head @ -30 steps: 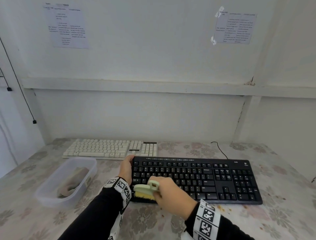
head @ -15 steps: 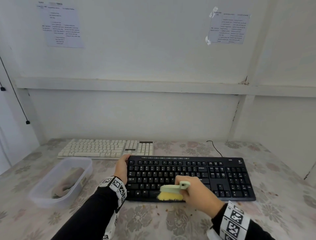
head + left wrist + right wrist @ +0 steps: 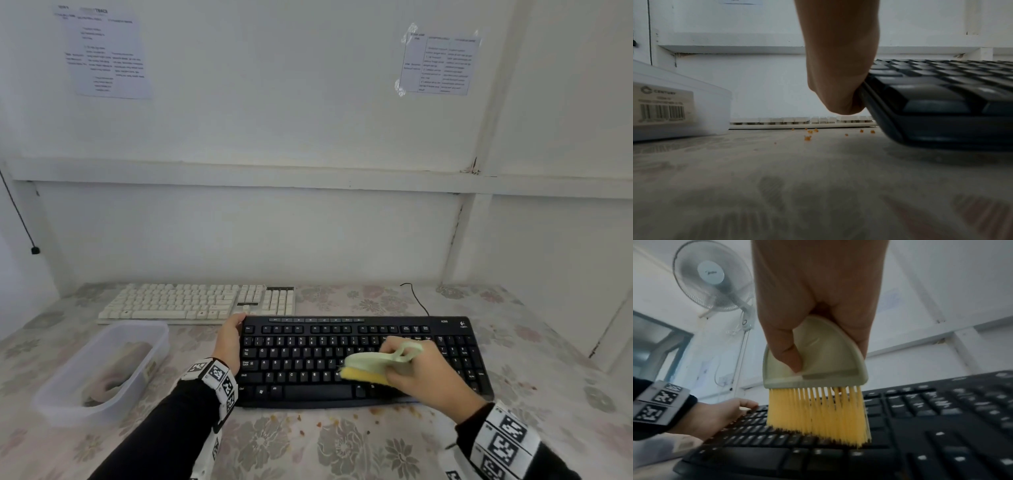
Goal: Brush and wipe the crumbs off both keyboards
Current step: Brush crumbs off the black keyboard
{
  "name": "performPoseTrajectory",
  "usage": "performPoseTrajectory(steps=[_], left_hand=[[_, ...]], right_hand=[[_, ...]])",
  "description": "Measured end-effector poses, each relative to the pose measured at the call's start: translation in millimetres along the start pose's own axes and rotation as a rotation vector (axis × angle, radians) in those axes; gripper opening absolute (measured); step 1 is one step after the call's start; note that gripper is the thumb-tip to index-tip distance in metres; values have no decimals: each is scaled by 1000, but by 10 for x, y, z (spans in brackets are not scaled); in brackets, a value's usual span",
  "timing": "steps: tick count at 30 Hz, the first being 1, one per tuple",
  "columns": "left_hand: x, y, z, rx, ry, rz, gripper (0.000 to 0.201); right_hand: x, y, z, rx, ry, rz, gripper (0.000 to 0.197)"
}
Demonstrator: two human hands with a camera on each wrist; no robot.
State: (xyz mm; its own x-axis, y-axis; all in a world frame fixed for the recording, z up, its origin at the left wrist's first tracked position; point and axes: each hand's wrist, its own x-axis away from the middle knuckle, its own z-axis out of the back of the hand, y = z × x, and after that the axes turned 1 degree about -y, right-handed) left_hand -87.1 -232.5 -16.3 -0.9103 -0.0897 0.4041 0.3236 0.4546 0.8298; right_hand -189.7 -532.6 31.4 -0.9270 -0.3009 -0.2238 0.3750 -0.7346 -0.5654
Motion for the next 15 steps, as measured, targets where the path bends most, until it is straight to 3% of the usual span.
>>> performPoseTrajectory(steps=[4, 9, 15], left_hand=[[2, 5, -10, -2, -6, 4, 34], [-20, -9, 4, -35, -1, -13, 35], [-31, -22, 3, -39, 13, -30, 35]], right_hand=[[-112, -71, -180, 15, -83, 84, 27], [-99, 152, -11, 189, -84, -47, 35], [132, 570, 322, 237, -6, -241, 38]])
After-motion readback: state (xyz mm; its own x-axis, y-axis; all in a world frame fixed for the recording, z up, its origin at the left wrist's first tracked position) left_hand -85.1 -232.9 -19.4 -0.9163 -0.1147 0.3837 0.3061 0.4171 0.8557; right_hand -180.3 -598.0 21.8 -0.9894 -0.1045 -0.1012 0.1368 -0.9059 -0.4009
